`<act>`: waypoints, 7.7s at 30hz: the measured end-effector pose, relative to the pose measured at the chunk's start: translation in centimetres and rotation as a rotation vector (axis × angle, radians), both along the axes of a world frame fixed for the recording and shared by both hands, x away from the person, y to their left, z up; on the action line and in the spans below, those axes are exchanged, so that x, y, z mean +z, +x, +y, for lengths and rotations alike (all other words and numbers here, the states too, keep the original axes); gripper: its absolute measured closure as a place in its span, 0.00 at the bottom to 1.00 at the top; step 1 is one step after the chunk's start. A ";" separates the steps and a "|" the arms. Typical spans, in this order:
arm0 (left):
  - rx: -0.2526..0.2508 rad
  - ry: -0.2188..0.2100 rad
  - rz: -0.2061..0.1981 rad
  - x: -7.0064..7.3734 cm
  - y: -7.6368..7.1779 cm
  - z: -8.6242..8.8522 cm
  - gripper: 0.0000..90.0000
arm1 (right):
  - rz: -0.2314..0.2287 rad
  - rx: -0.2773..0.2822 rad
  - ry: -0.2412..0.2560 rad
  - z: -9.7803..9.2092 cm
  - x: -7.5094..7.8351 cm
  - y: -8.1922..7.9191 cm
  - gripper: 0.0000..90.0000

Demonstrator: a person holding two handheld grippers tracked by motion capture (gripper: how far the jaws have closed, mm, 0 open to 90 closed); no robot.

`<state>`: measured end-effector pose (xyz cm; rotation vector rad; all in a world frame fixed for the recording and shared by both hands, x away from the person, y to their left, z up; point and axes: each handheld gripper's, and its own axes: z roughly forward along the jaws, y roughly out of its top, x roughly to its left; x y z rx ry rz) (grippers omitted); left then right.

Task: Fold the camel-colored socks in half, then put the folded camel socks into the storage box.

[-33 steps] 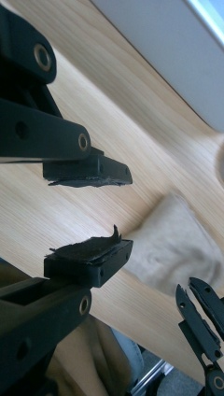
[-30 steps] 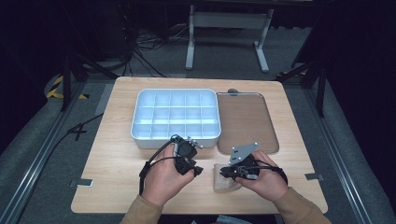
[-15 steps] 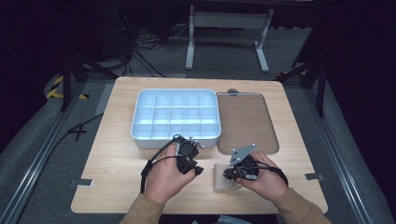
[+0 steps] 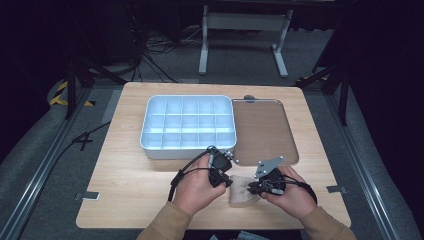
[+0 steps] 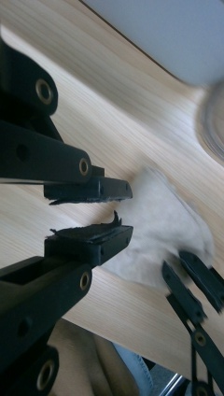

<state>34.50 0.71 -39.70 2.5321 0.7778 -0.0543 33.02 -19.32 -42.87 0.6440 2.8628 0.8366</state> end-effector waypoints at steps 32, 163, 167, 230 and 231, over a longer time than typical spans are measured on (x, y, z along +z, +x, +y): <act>-0.022 0.104 0.061 -2.7 0.2 -2.5 0.86 | -0.009 0.079 -0.049 -1.4 -1.9 0.2 0.82; -0.134 0.107 -0.031 -4.1 0.0 -3.1 0.88 | 0.090 -0.202 0.185 -2.6 -2.7 0.2 1.00; -0.129 0.120 -0.023 -4.5 0.3 -3.1 0.89 | 0.109 -0.207 0.189 -2.9 -3.2 0.4 1.00; -0.257 0.031 -0.164 -2.9 -0.6 -5.6 0.77 | 0.182 -0.318 0.182 -5.0 -3.7 0.0 0.99; -0.271 0.025 -0.157 -3.1 -0.6 -5.7 0.75 | 0.182 -0.317 0.183 -5.0 -3.7 0.0 0.99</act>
